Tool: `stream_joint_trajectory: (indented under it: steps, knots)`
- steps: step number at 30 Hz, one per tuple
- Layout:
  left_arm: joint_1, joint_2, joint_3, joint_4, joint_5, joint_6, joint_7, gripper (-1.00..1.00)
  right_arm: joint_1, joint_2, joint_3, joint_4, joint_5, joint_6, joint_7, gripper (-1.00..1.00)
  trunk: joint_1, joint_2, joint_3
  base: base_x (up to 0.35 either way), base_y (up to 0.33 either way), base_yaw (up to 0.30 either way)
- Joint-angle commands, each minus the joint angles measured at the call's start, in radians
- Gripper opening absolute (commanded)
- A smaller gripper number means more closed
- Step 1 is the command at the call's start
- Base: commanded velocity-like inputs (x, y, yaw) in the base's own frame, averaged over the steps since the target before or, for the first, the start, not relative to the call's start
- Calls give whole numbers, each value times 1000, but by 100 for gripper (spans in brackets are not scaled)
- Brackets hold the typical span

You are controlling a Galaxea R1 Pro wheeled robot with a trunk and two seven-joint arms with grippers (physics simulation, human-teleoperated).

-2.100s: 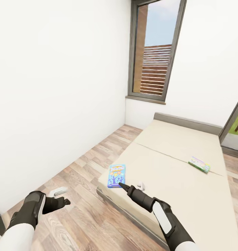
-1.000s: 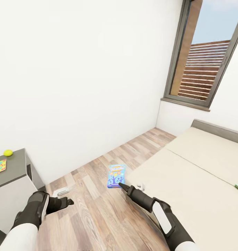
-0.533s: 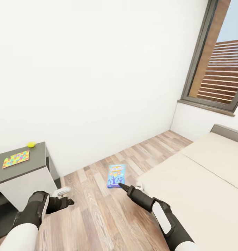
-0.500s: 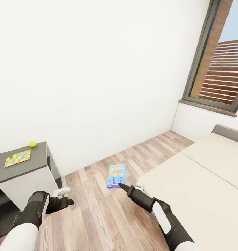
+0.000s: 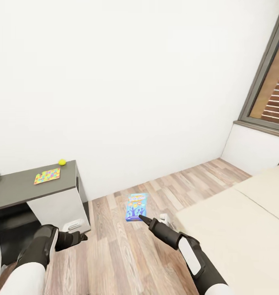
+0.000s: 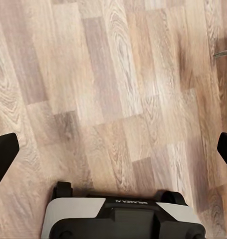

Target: Put all the toys in the child's room - the three board games (two on the bed and one on the table), the two jigsaw puzzles on the table, and the tennis ball on the table - inside the toy box on the table in the child's room.

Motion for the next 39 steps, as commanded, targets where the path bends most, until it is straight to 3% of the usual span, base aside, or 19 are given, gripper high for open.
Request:
stream_joint_trajectory:
  steps: [1, 39]
  knots:
    - [-1, -2, 3, -1, -11, 2, -10, 100, -1, 0, 0, -1, -12, 9, -1, -100, 1, -2, -2, 0, 0, 290]
    - [-1, -28, -1, 35, -11, -35, -9, 100, 0, 0, -1, -1, -12, 8, -1, -100, 1, -2, -2, 0, 0, 284]
